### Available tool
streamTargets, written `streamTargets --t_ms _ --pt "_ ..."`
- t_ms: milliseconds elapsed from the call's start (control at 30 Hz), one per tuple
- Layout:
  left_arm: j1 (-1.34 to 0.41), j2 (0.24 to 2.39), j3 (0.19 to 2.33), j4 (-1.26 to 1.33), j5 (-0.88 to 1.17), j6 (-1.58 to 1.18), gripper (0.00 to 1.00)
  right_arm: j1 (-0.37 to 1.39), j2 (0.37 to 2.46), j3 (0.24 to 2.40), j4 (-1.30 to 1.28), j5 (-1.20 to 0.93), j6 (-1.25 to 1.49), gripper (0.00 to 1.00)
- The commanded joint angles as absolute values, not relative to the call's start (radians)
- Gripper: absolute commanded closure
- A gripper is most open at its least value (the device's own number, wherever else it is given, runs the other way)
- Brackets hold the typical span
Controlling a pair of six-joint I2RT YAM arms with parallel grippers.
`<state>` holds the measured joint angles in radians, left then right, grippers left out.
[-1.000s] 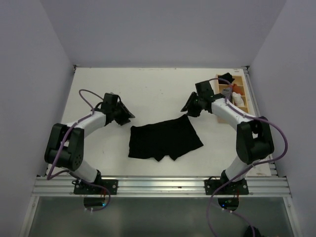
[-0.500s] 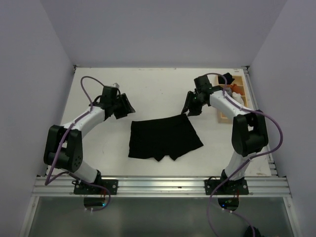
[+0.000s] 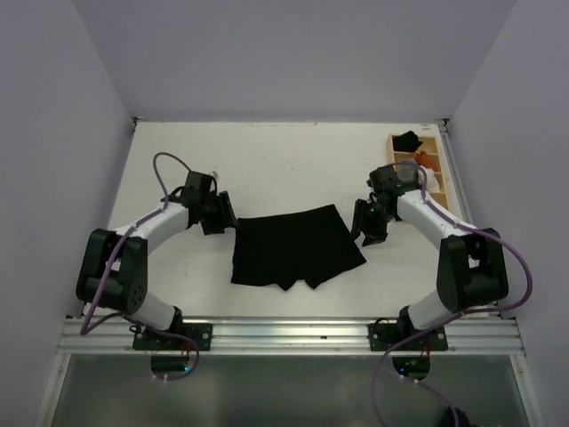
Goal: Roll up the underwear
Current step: Flatten the underwear, then fold the underwear
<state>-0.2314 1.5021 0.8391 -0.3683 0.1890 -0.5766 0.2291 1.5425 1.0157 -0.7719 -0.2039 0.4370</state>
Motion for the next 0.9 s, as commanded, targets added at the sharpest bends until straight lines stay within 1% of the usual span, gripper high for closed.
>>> streamTargets --t_ms 0,100,167,233,300,333,367,400,433,533,567,633,700,733,800,833,867 --pt "-0.235 1.58 0.926 -0.304 0.212 -0.514 0.45 0.206 1.502 0.971 -0.778 -0.201 0.396 0.53" --pt "-0.235 1.695 1.027 -0.327 0.233 -0.486 0.46 0.199 1.497 0.928 -0.753 -0.201 0.402 0.54" --pt "-0.236 1.776 1.072 -0.342 0.236 -0.468 0.49 0.201 1.483 0.904 -0.721 -0.198 0.422 0.55" --pt "-0.239 1.813 1.107 -0.331 0.248 -0.46 0.51 0.199 1.464 0.865 -0.686 -0.201 0.433 0.57" --pt "-0.241 1.848 1.126 -0.299 0.281 -0.457 0.58 0.199 1.447 0.824 -0.663 -0.206 0.446 0.57" --pt "-0.242 1.859 1.134 -0.293 0.288 -0.454 0.63 0.199 1.439 0.81 -0.637 -0.204 0.449 0.57" --pt "-0.245 1.882 1.144 -0.29 0.291 -0.454 0.72 0.201 1.421 0.795 -0.621 -0.207 0.459 0.57" --pt "-0.248 1.894 1.153 -0.284 0.296 -0.453 0.77 0.199 1.411 0.769 -0.602 -0.215 0.46 0.58" --pt "-0.25 1.907 1.178 -0.282 0.302 -0.449 0.84 0.199 1.405 0.759 -0.565 -0.236 0.462 0.58" --pt "-0.255 1.954 1.215 -0.267 0.343 -0.44 0.94 0.199 1.405 0.746 -0.526 -0.261 0.462 0.57" --pt "-0.255 1.974 1.242 -0.262 0.357 -0.439 1.0 0.201 1.417 0.747 -0.523 -0.262 0.462 0.57" --pt "-0.255 1.988 1.285 -0.276 0.356 -0.424 1.0 0.199 1.431 0.765 -0.538 -0.25 0.45 0.56" --pt "-0.253 1.983 1.357 -0.334 0.301 -0.41 1.0 0.199 1.439 0.794 -0.557 -0.223 0.437 0.56" --pt "-0.255 1.965 1.382 -0.365 0.237 -0.39 0.9 0.199 1.44 0.804 -0.58 -0.215 0.433 0.55" --pt "-0.255 1.944 1.442 -0.483 0.161 -0.364 0.82 0.201 1.454 0.836 -0.616 -0.189 0.417 0.55" --pt "-0.255 1.927 1.442 -0.509 0.128 -0.354 0.71 0.199 1.459 0.844 -0.629 -0.184 0.413 0.55" --pt "-0.255 1.878 1.428 -0.521 0.082 -0.347 0.66 0.199 1.468 0.854 -0.655 -0.172 0.408 0.55"
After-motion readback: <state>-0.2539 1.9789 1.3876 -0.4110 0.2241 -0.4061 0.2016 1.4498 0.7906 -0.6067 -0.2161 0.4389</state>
